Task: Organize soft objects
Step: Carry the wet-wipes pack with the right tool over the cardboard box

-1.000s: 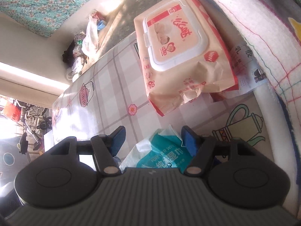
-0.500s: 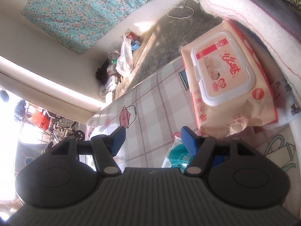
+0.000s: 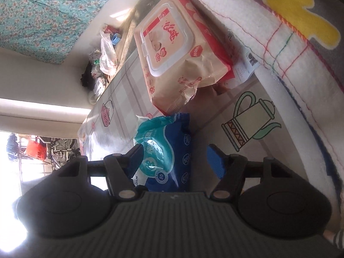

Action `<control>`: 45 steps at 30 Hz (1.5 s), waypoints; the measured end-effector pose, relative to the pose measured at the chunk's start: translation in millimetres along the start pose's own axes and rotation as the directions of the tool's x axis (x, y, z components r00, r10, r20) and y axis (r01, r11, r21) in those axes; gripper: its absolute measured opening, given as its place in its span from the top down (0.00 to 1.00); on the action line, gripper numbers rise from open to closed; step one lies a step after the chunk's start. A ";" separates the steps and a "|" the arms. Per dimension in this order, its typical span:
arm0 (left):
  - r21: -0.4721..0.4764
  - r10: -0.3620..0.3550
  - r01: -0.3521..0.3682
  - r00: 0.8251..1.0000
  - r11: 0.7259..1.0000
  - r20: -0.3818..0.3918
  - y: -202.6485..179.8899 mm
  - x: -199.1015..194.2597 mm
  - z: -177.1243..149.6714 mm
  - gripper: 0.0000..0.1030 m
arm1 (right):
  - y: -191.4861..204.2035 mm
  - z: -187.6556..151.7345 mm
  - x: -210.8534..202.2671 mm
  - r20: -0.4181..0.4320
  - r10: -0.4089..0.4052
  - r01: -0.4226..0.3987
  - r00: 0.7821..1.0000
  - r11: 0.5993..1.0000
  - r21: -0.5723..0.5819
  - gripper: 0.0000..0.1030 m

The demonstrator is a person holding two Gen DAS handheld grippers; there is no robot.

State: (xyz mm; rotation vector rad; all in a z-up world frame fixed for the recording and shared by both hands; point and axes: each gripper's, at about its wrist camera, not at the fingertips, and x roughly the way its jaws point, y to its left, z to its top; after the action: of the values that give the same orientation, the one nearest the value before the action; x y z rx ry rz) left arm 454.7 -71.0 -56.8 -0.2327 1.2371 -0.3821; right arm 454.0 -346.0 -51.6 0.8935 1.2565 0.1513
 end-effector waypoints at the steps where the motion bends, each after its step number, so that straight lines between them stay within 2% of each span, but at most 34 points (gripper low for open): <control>1: -0.002 0.003 -0.003 1.000 1.000 -0.001 -0.1 6.6 0.9 0.31 | 0.6 -0.7 5.3 -0.012 0.003 -0.003 1.000 1.000 0.002 0.37; 5: 0.017 0.012 -0.012 1.000 1.000 0.003 -2.0 15.2 4.5 0.31 | 15.4 -0.6 44.8 -0.054 0.010 -0.010 0.998 1.000 0.003 0.40; 11: 0.032 0.052 -0.051 0.999 0.998 -0.009 -3.0 25.4 10.2 0.29 | 17.1 -0.6 75.3 -0.084 0.019 -0.016 0.996 0.999 0.033 0.43; 16: -0.035 0.030 -0.031 0.999 0.999 -0.037 5.2 36.4 9.7 0.31 | 16.7 -4.2 82.9 -0.072 0.053 -0.050 0.996 0.998 0.034 0.48; 20: -0.015 0.042 -0.043 0.999 0.999 -0.028 -2.4 30.1 7.6 0.40 | 19.4 -6.8 80.7 -0.052 0.034 -0.034 0.998 0.999 0.004 0.59; 23: -0.012 0.027 -0.027 0.999 1.000 -0.021 -7.9 18.6 4.2 0.41 | 23.7 -11.3 67.6 -0.029 0.036 -0.037 0.999 0.999 -0.022 0.64; 29: -0.006 -0.006 0.006 0.999 1.000 0.042 -25.4 -27.0 -10.3 0.41 | 44.1 -26.4 24.6 0.026 0.059 -0.057 0.998 0.996 -0.064 0.65; 36: 0.021 -0.031 0.029 0.990 0.999 0.141 -50.2 -111.0 -47.3 0.41 | 84.0 -75.9 -45.1 0.095 0.124 -0.110 0.988 0.984 -0.140 0.65; 40: 0.010 -0.022 0.021 0.983 1.000 0.183 -54.2 -168.5 -81.4 0.42 | 107.1 -118.7 -77.9 0.088 0.169 -0.150 0.982 0.969 -0.196 0.65; 45: -0.018 0.006 -0.001 0.969 1.000 0.246 -36.0 -234.5 -137.5 0.42 | 139.2 -195.1 -106.9 0.039 0.216 -0.195 0.976 0.935 -0.296 0.63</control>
State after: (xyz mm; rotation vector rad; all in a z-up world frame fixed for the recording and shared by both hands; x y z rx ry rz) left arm 254.0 -4.2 117.7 -0.2840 0.9966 -0.3287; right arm 298.1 -215.4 114.2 0.7645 1.0399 0.4566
